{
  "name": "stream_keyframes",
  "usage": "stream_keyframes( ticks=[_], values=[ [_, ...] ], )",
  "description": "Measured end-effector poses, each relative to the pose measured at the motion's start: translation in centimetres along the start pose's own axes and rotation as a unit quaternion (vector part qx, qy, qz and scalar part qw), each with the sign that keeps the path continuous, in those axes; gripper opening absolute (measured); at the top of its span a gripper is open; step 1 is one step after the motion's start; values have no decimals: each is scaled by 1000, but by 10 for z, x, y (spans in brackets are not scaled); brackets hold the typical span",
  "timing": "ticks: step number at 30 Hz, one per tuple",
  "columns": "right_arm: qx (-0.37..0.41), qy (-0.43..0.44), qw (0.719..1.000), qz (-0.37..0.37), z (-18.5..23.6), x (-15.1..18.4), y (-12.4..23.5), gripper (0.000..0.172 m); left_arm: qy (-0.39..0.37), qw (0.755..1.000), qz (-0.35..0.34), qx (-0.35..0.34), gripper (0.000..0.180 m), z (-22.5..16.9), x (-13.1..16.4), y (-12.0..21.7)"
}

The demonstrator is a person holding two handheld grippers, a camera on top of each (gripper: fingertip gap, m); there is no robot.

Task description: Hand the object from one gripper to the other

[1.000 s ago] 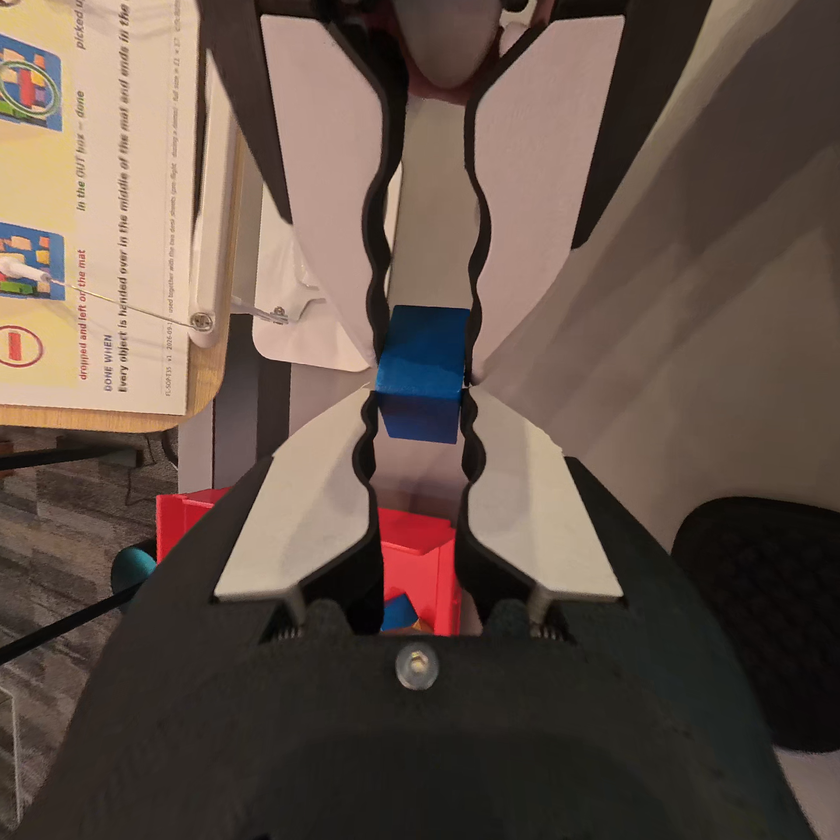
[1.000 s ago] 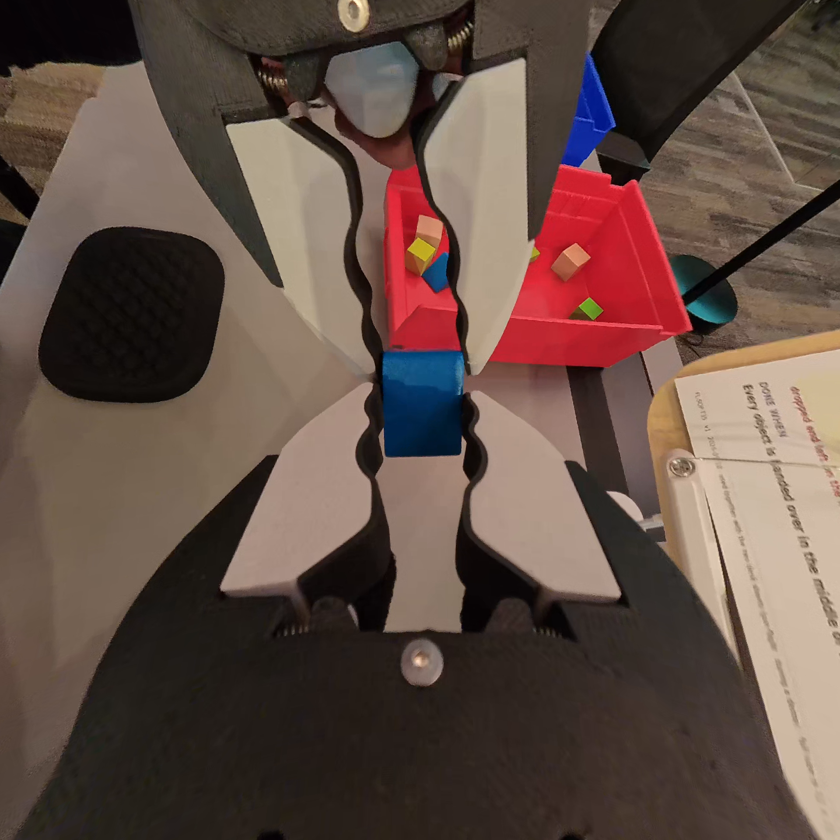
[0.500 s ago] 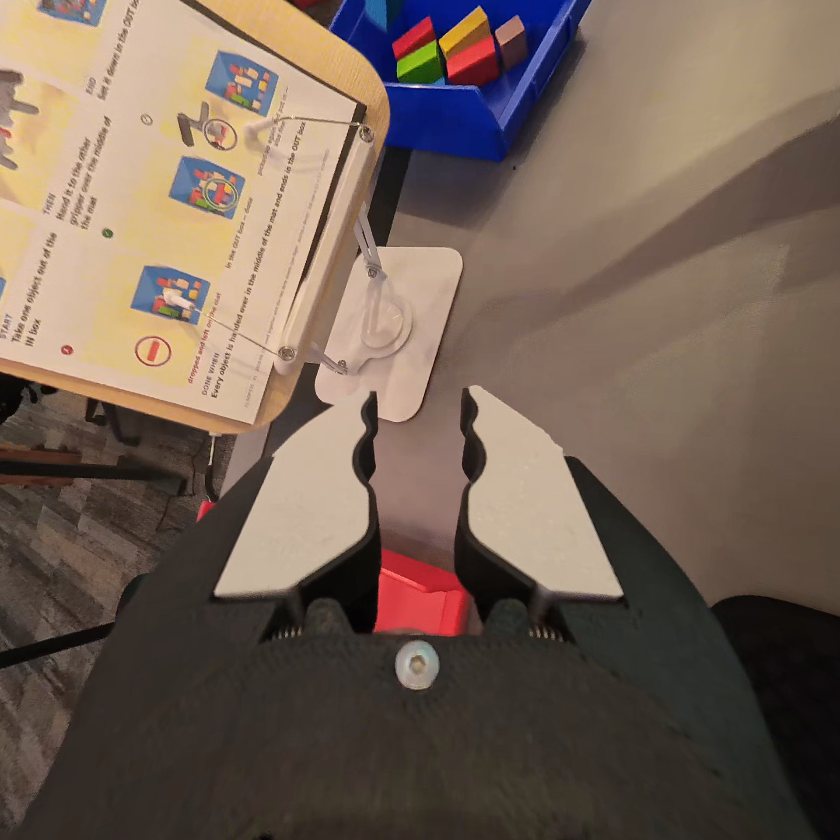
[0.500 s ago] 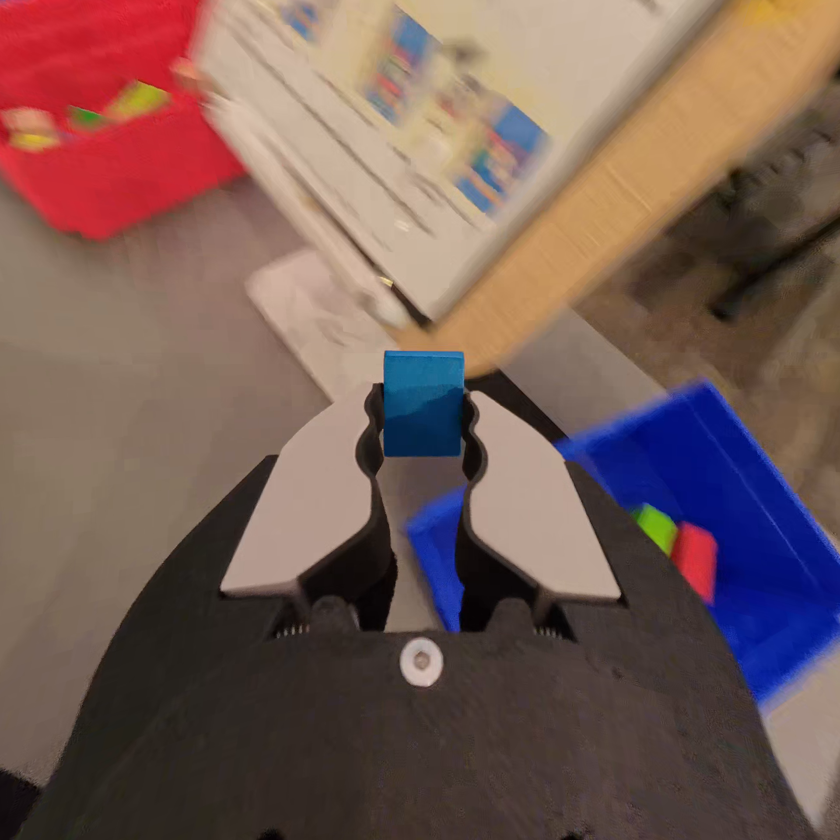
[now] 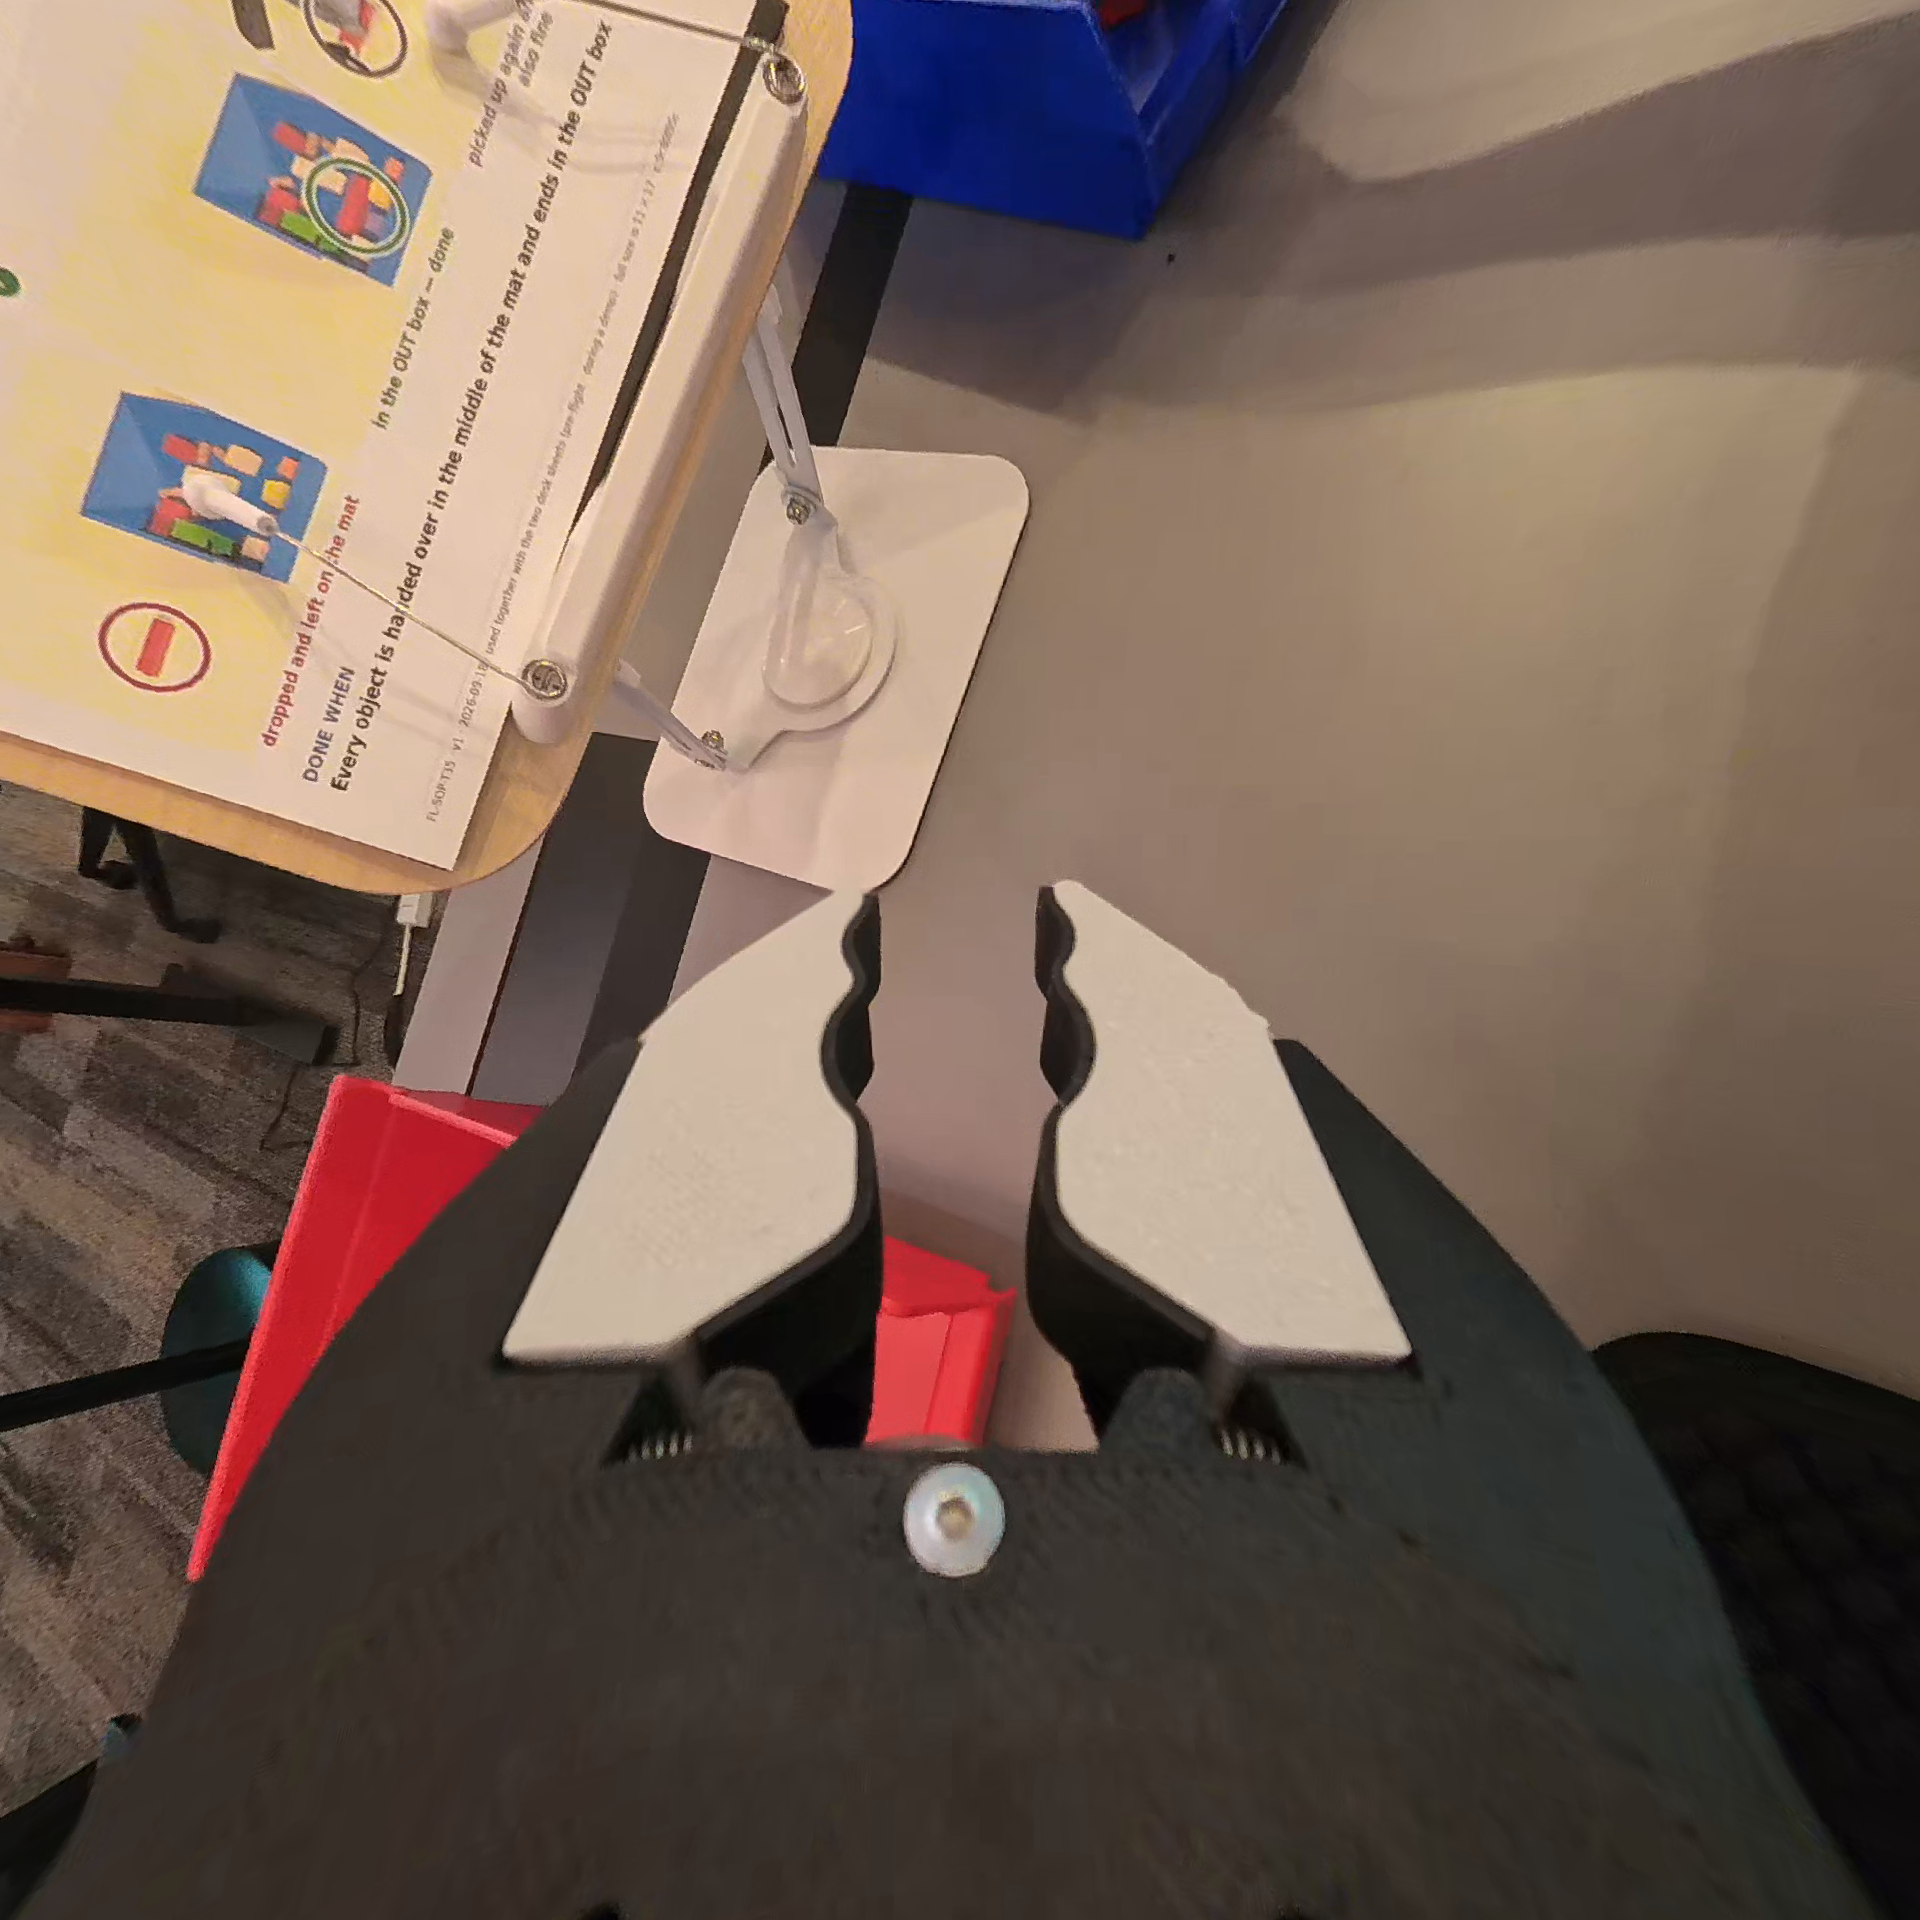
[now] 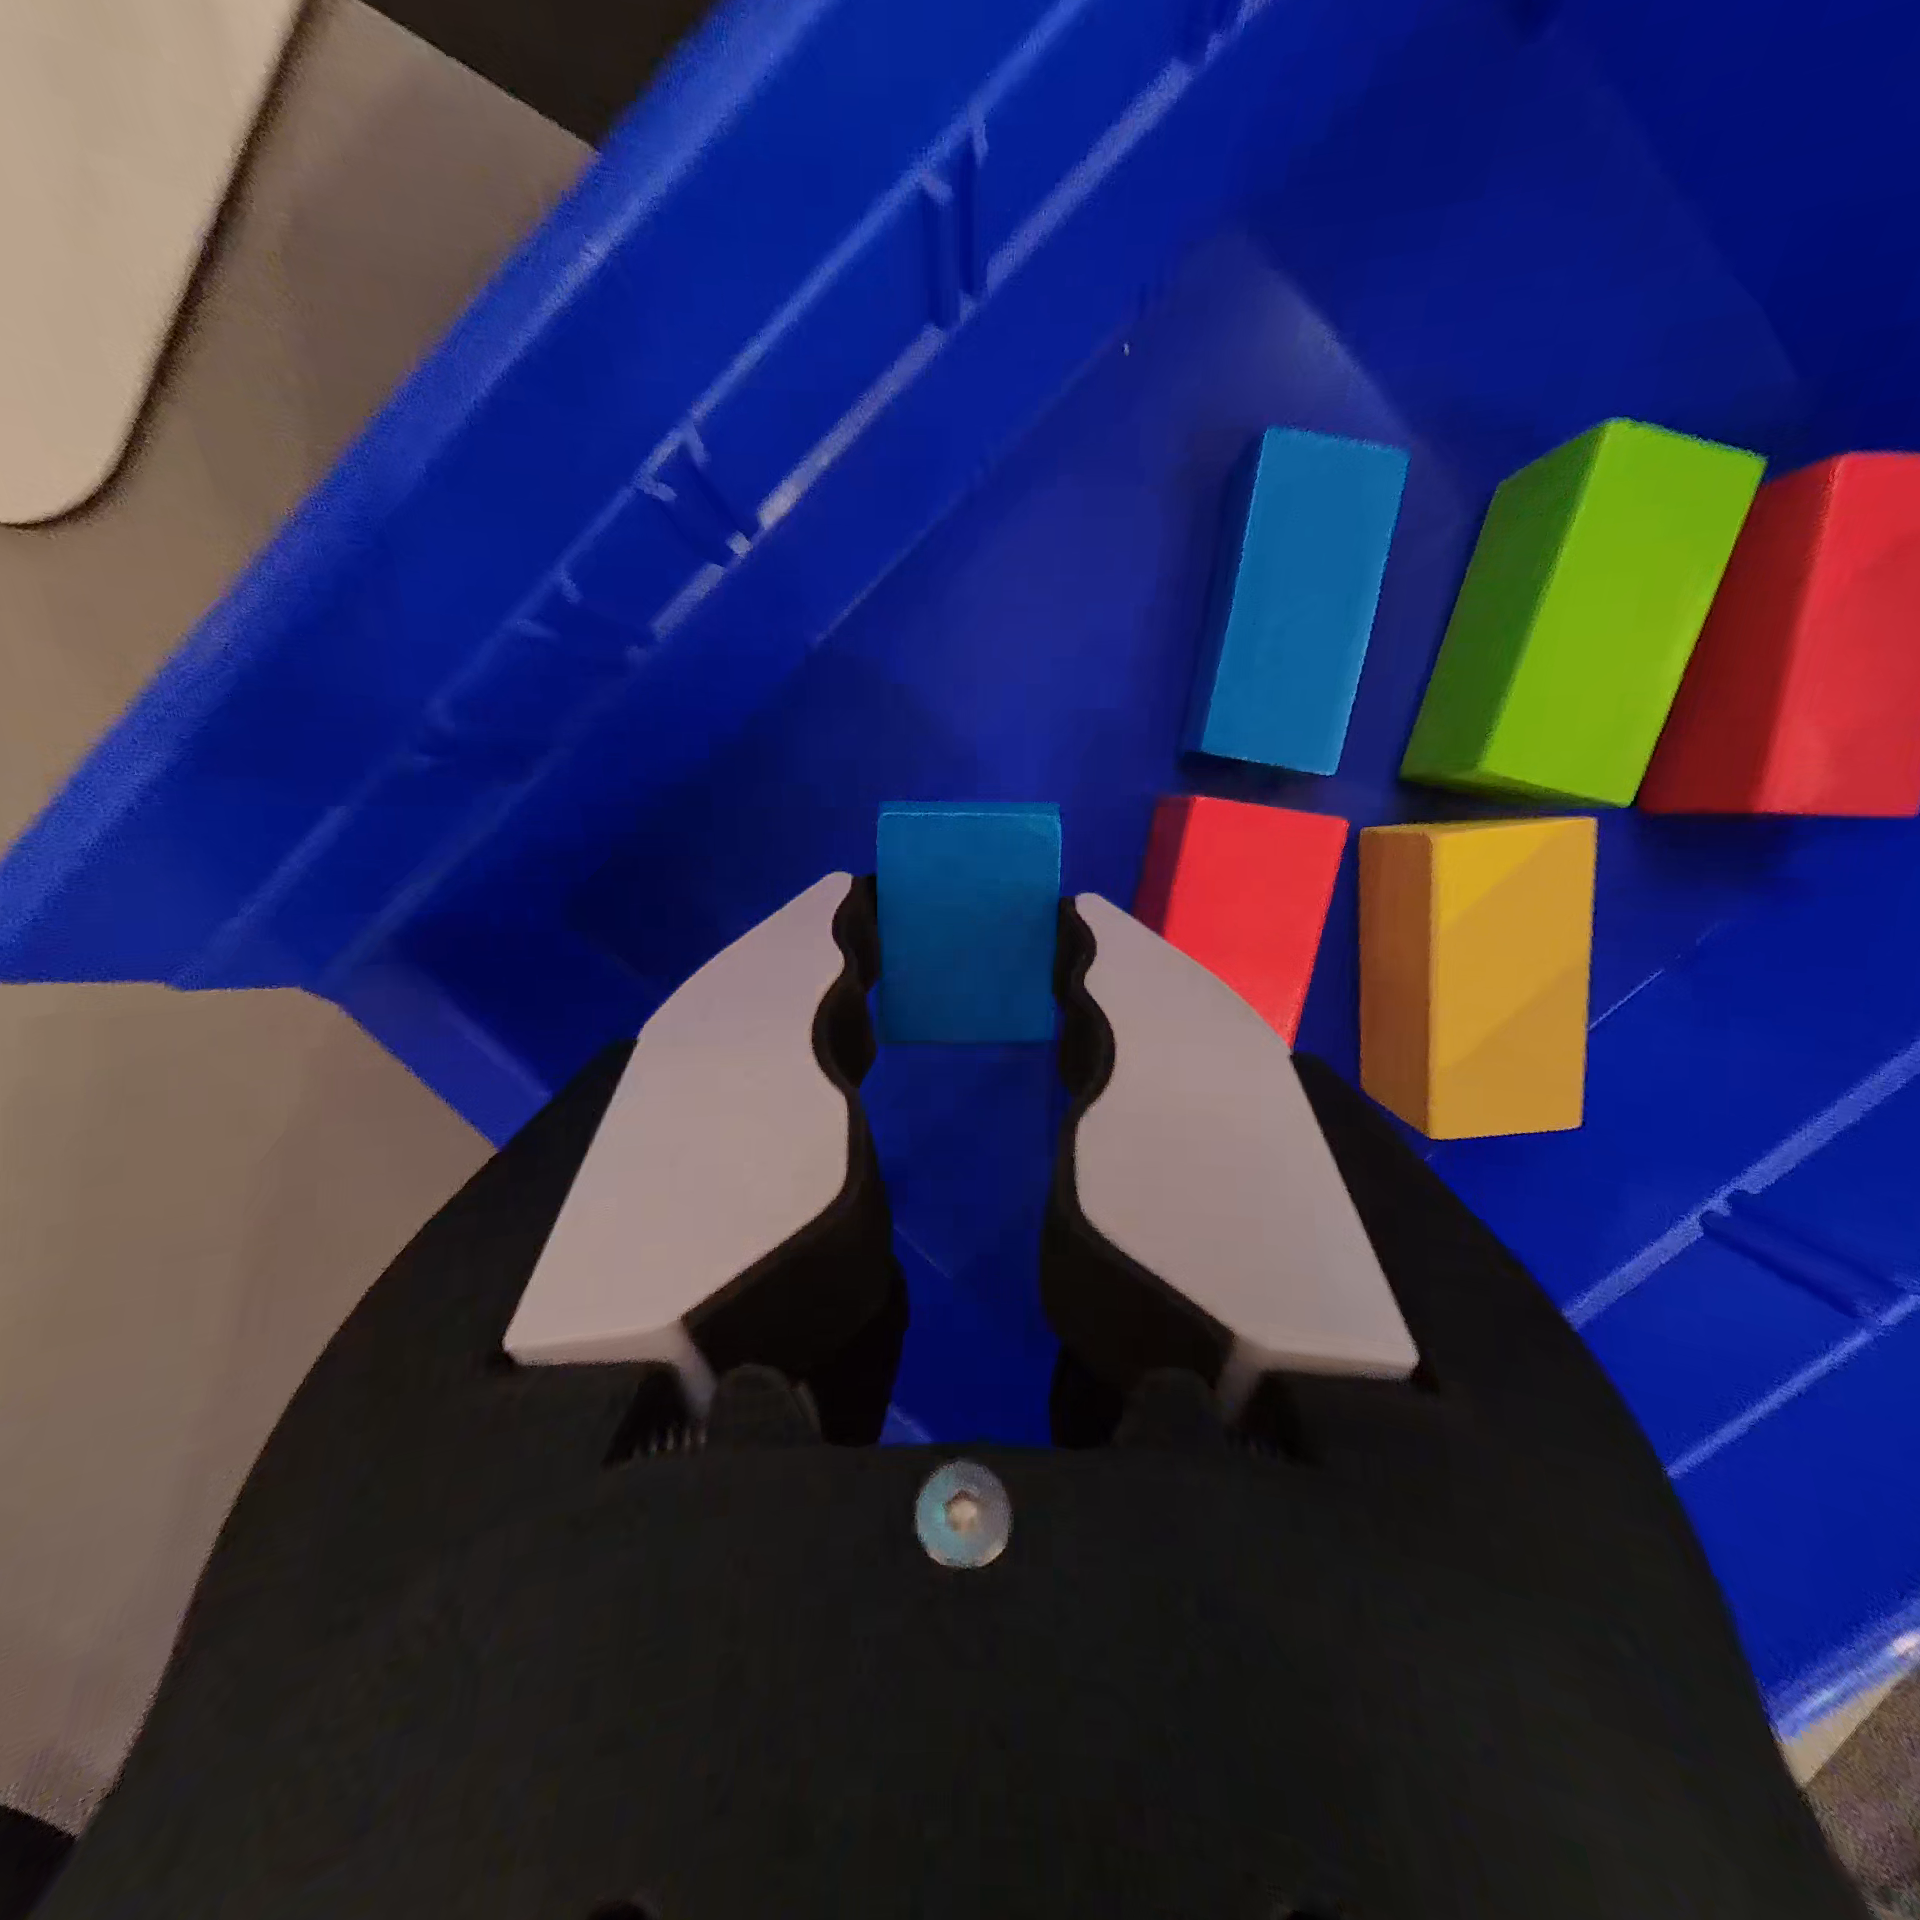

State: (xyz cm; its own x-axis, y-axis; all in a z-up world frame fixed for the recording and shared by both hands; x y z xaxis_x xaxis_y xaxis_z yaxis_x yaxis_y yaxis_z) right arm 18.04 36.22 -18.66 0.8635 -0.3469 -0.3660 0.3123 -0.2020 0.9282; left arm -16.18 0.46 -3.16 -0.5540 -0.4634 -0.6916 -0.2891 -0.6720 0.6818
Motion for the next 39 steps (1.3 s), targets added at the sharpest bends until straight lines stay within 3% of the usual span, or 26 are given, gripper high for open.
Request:
stream_keyframes(
  ticks=[10,19,24,28,32,39],
  values=[
    [7,-17,997,70,-2,19,-17,32,21,1000,12,-6,30,8,20,-3],
    [34,-20,995,89,-6,23,-23,32,45,998,37,-36,34,27,45,3],
    [39,-13,996,76,-2,22,-12,52,71,993,47,-86,41,66,63,14],
    [53,-1,997,50,4,18,6,58,82,984,84,-133,48,117,93,15],
    [70,12,997,11,14,12,28,56,131,972,135,-140,52,167,133,-8],
    [77,47,995,-37,41,-2,55,51,166,959,192,-127,50,224,184,-83]
  ],
)
Point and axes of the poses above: each gripper's, where its closed fingertips meet, y back along the fingers, x out of its underside, z = x × y across the jaws, the point moved 5 cm from there along y, back along the fingers, and after that the axes turned 10 degrees about y, right-handed, at the moved point
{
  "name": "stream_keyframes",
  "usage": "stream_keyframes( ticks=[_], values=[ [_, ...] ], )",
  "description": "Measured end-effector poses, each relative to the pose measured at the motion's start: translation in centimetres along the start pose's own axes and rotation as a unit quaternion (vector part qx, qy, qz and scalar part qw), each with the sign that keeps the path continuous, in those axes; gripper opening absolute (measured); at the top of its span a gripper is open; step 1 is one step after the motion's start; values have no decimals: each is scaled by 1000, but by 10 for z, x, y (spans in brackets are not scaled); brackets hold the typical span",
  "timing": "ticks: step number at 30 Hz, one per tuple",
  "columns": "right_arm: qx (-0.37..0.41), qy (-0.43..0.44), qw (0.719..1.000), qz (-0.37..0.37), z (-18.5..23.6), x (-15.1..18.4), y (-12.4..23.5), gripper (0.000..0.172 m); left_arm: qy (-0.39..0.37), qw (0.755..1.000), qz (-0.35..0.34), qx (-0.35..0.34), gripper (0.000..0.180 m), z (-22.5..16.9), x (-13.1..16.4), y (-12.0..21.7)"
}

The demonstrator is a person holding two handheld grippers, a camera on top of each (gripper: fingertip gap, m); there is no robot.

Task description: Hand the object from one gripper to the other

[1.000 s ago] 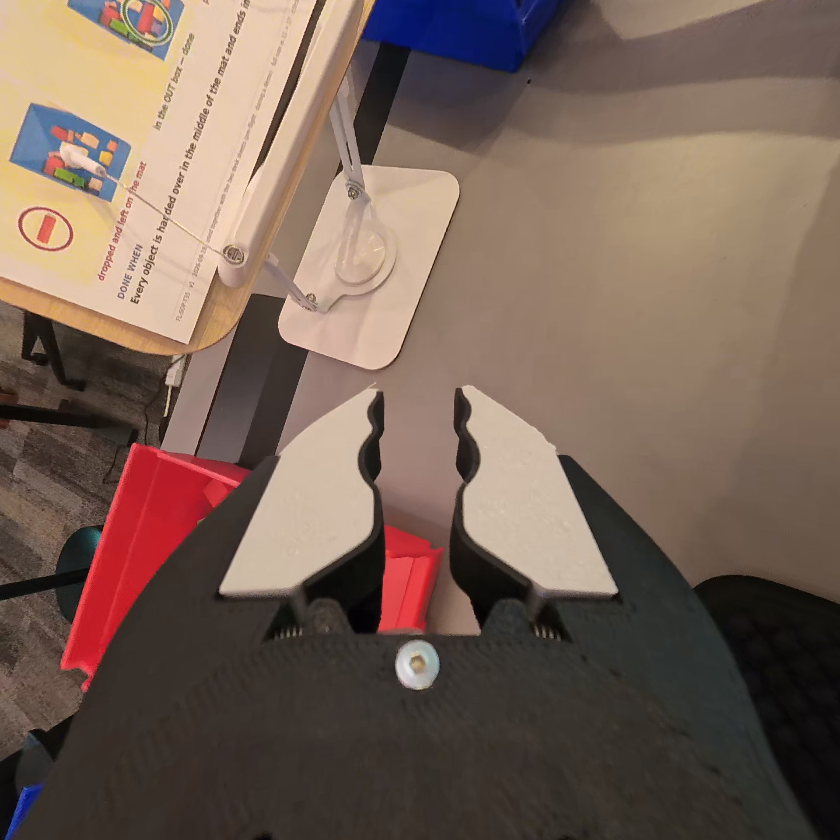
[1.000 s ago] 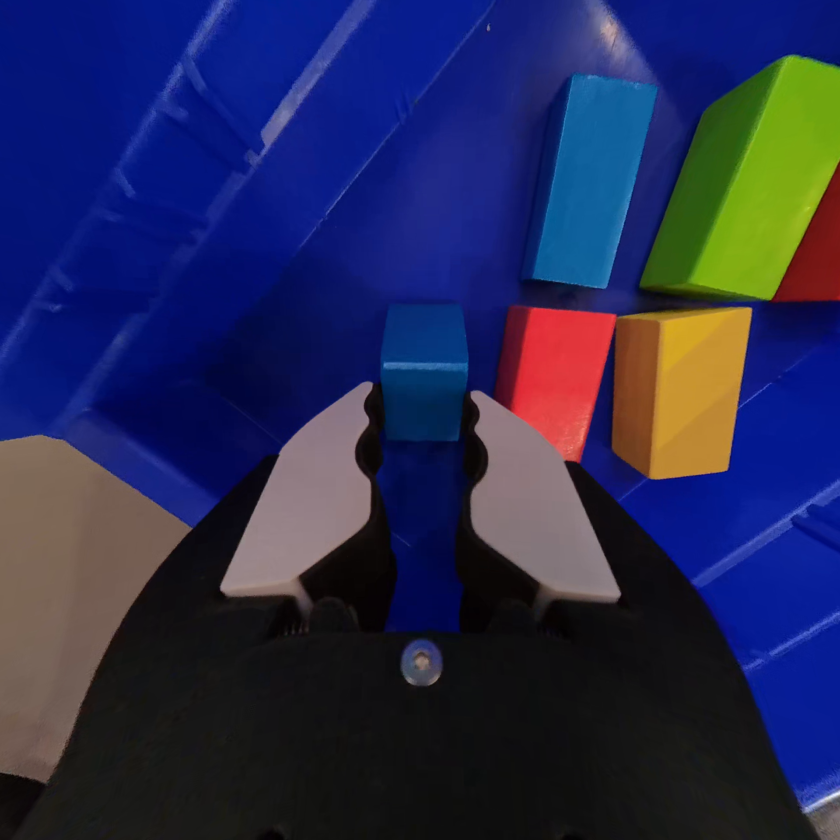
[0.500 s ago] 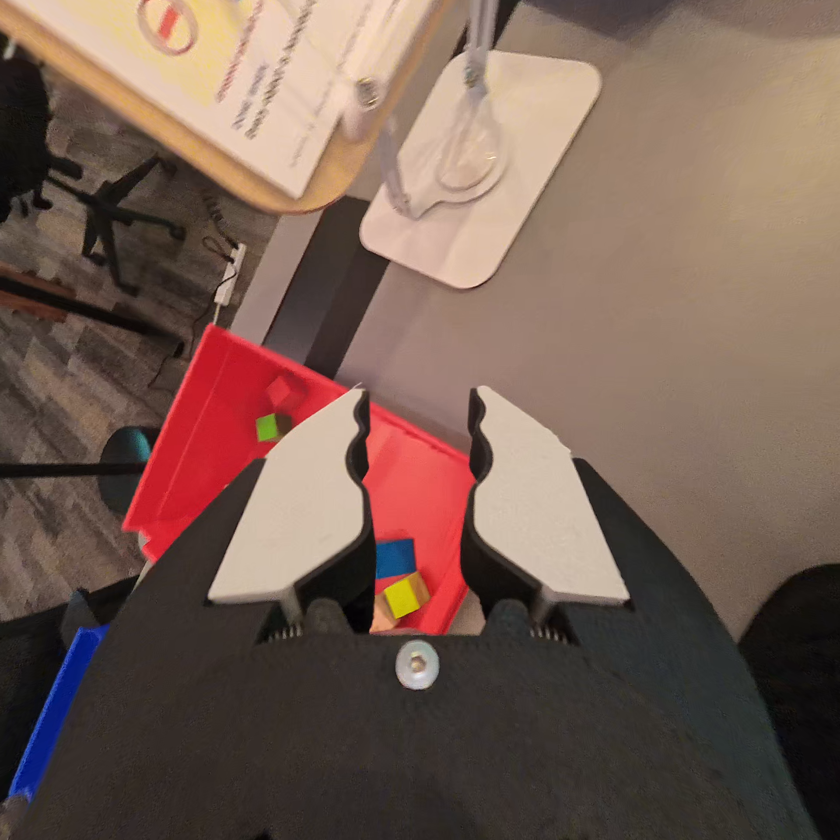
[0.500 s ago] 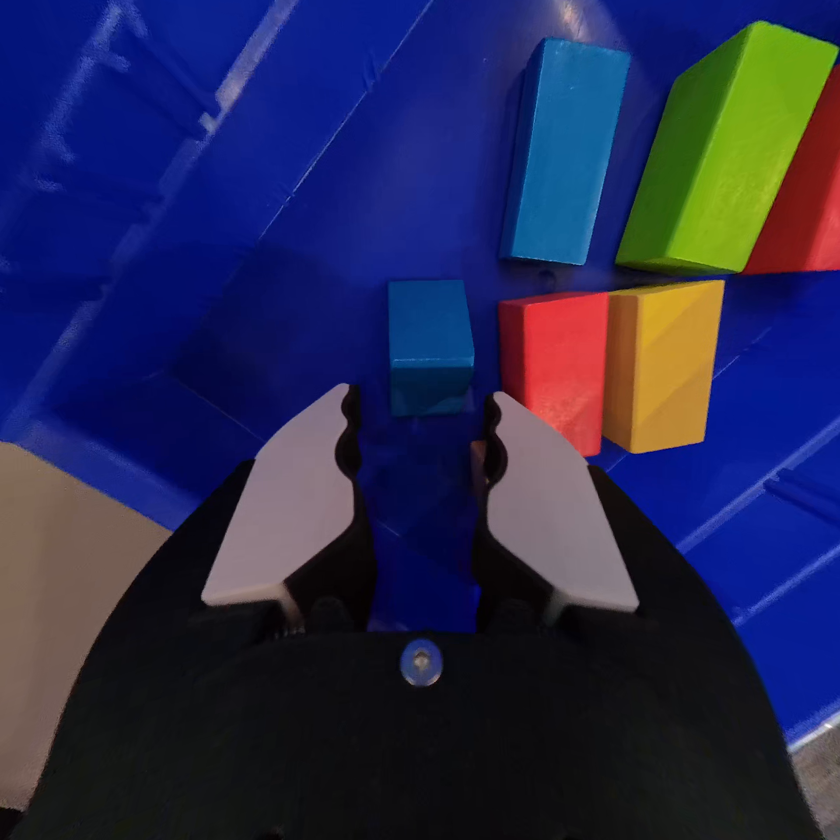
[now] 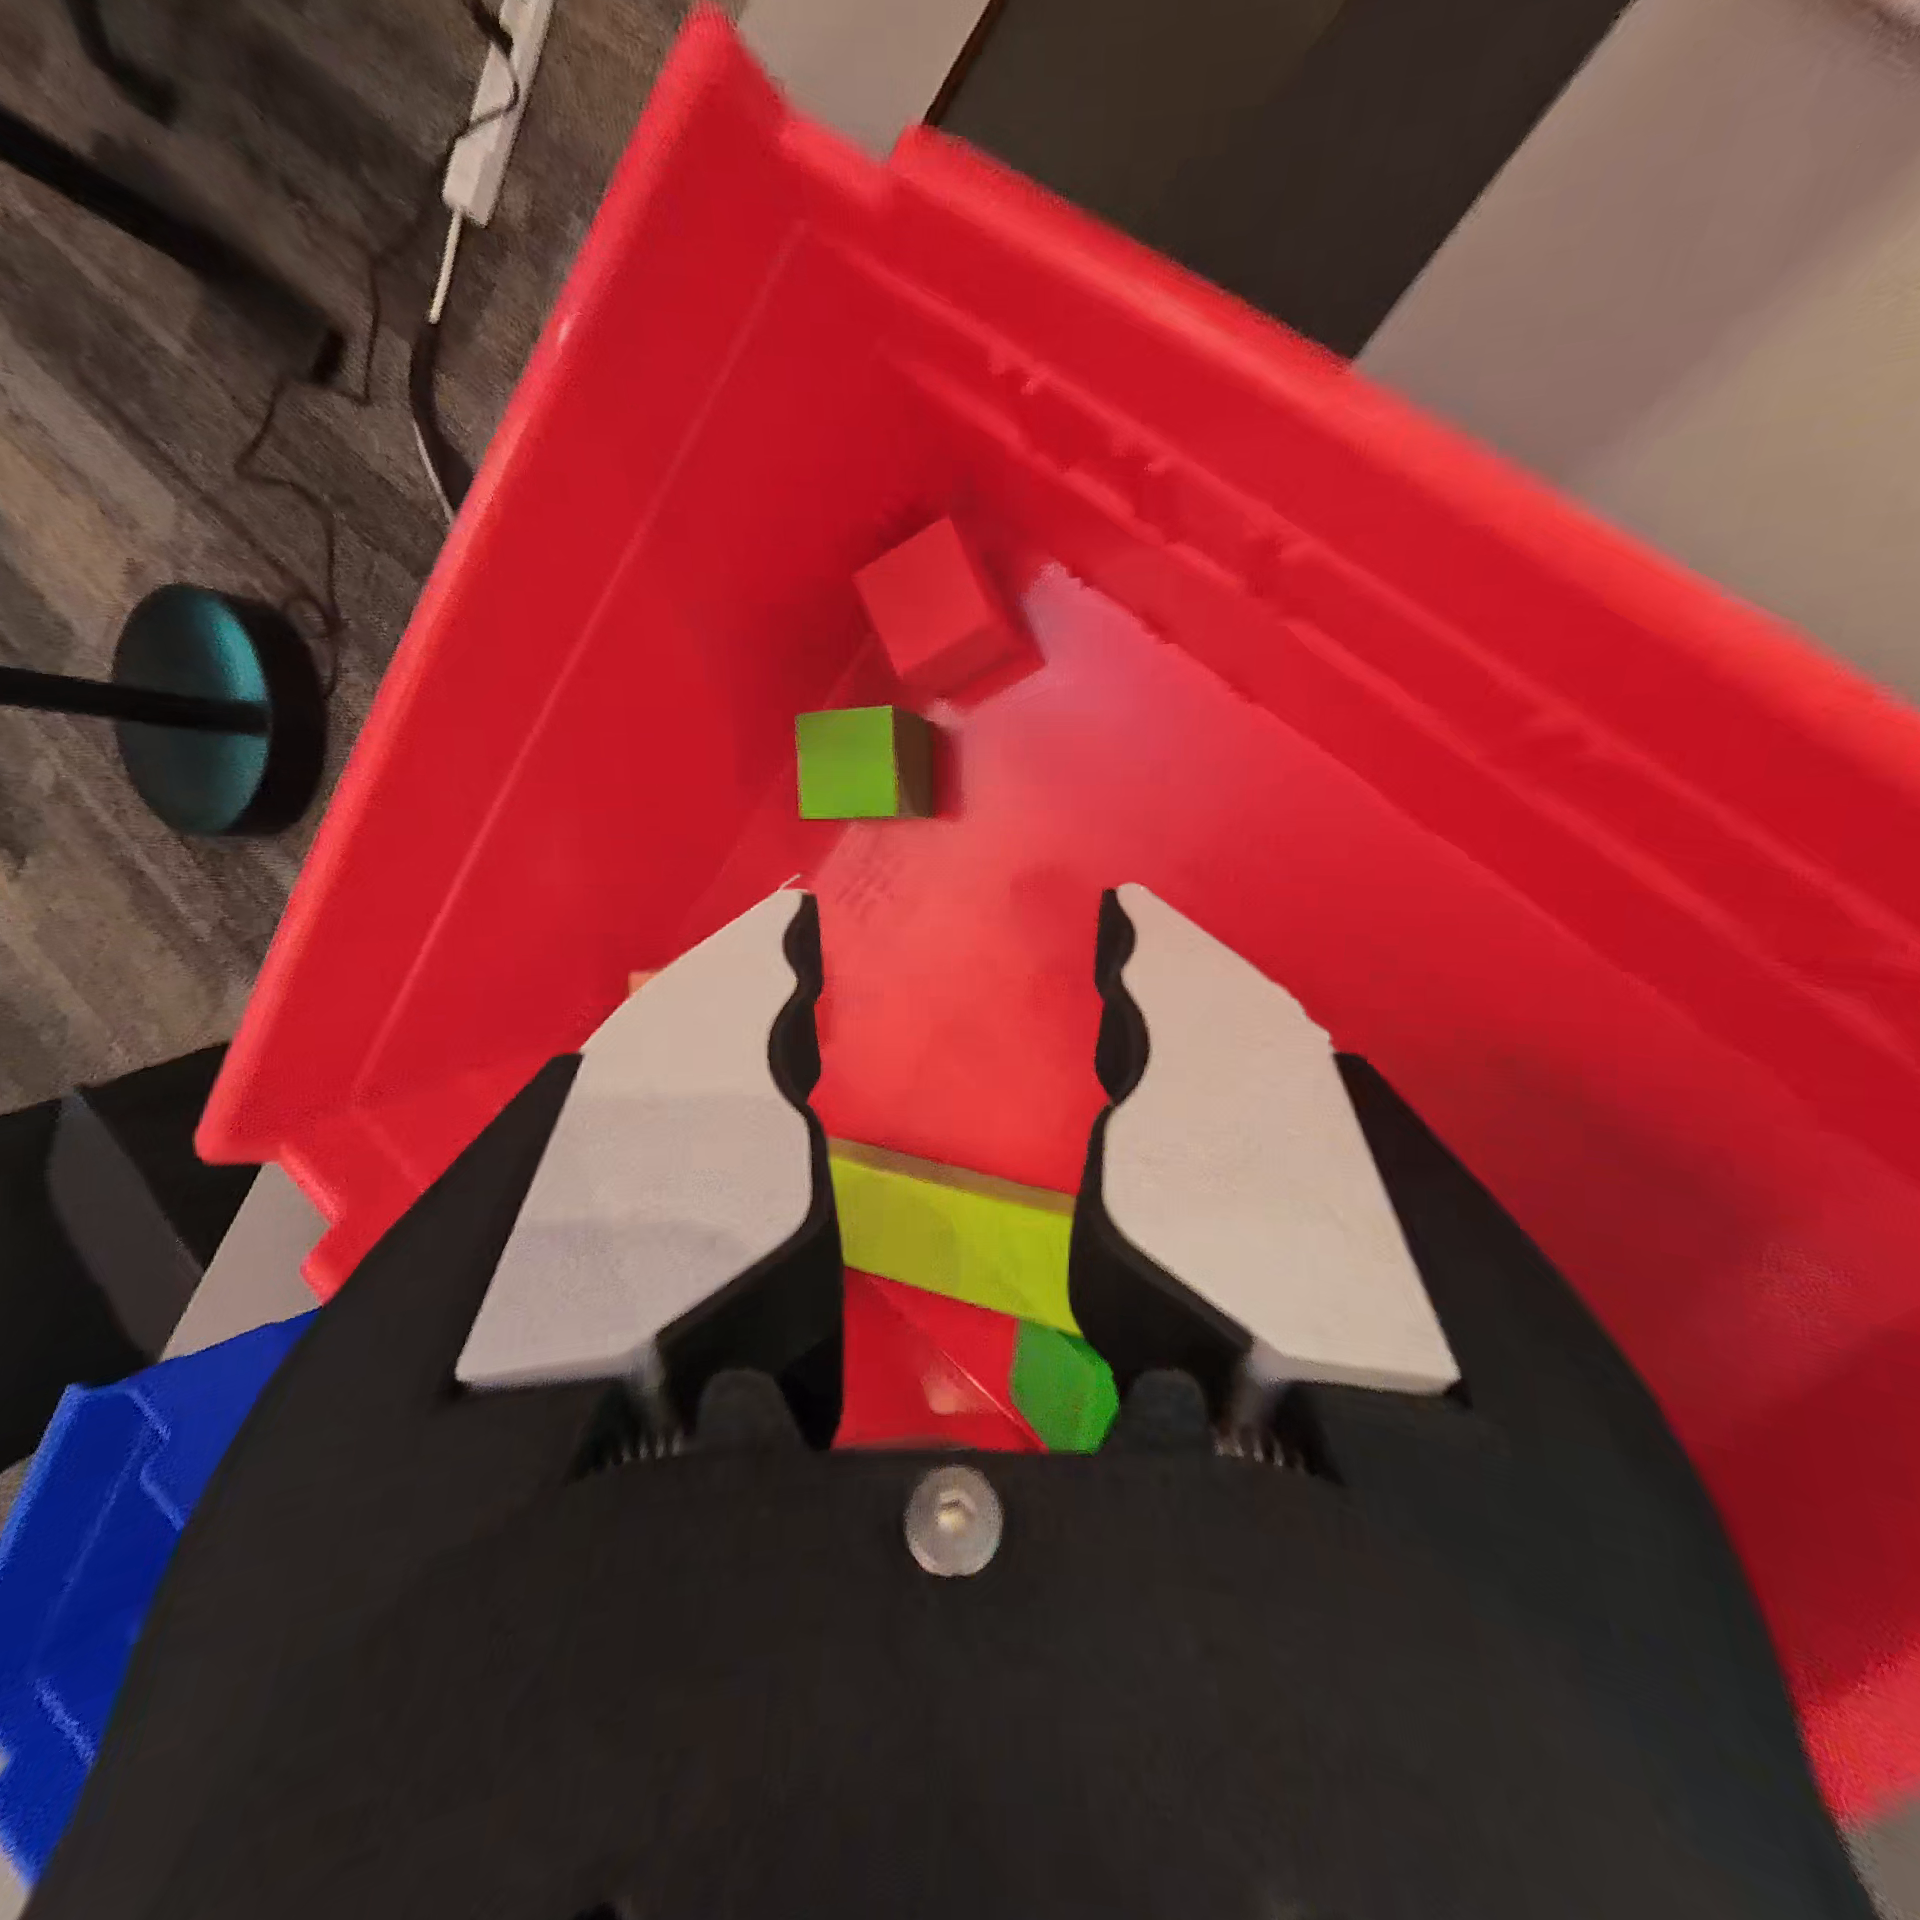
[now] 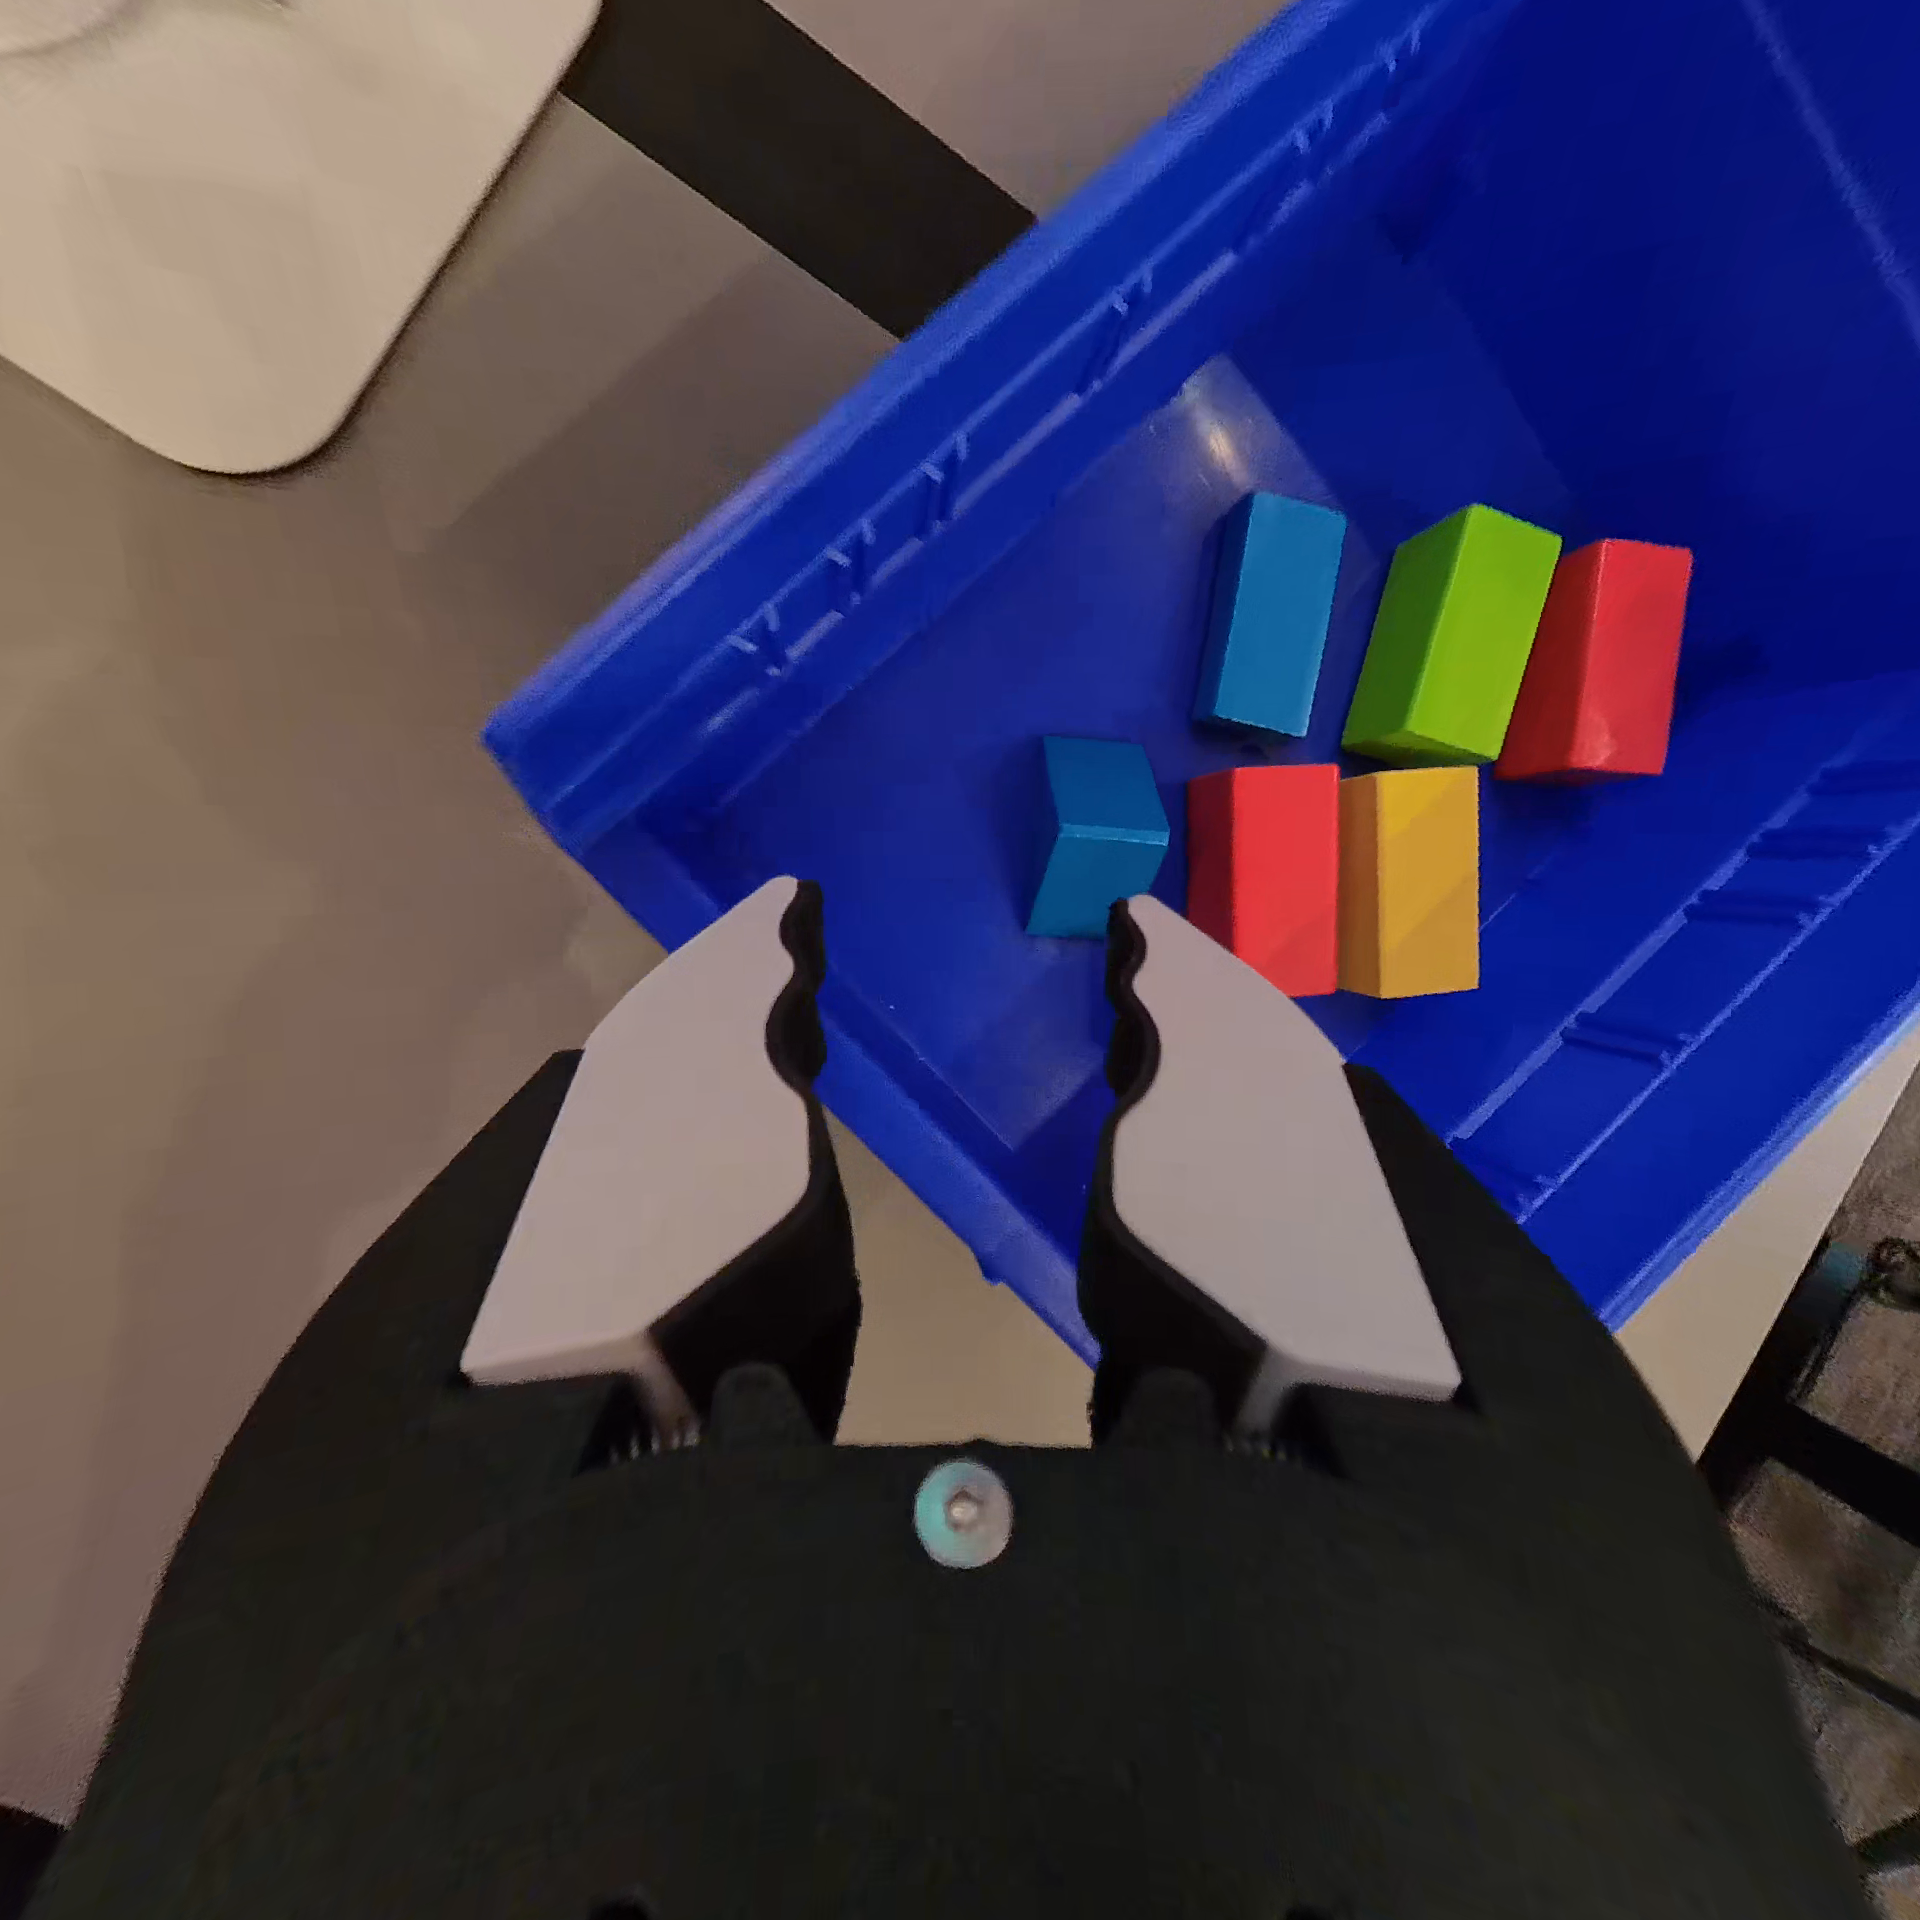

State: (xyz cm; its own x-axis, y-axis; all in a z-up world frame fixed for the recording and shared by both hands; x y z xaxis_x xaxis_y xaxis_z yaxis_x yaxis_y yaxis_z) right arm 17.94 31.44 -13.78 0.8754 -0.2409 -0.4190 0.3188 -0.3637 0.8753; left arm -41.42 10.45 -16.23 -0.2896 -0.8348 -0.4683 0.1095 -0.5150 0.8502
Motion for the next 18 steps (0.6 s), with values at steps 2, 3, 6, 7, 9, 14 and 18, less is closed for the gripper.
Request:
stream_keyframes(
  ticks=[2,3,6,7,9,14,18],
  values=[
    [0,11,1000,-6,6,-4,5,50,4,1000,20,-6,50,8,-2,-24],
    [0,16,1000,-8,8,-6,8,49,10,1000,25,-3,48,12,-3,-34],
    [-1,26,1000,-17,15,-12,13,48,28,998,61,5,47,21,-2,-59],
    [-2,29,999,-21,18,-13,15,48,33,997,61,21,44,19,-3,-64],
    [-3,34,999,-26,22,-16,17,47,33,997,64,20,35,22,-3,-71],
    [13,60,996,-60,35,-32,33,43,36,999,34,20,28,20,-7,-62],
    [-35,93,981,-168,73,-67,68,42,41,994,-94,26,28,1,-19,-2]
  ],
)
Point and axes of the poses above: each gripper's, where its closed fingertips meet, y back along the fingers, x out of its underside, z = x × y across the jaws, the point moved 5 cm from there along y, back along the fingers, and after that the axes turned 10 degrees about y, right-handed, at the moved point
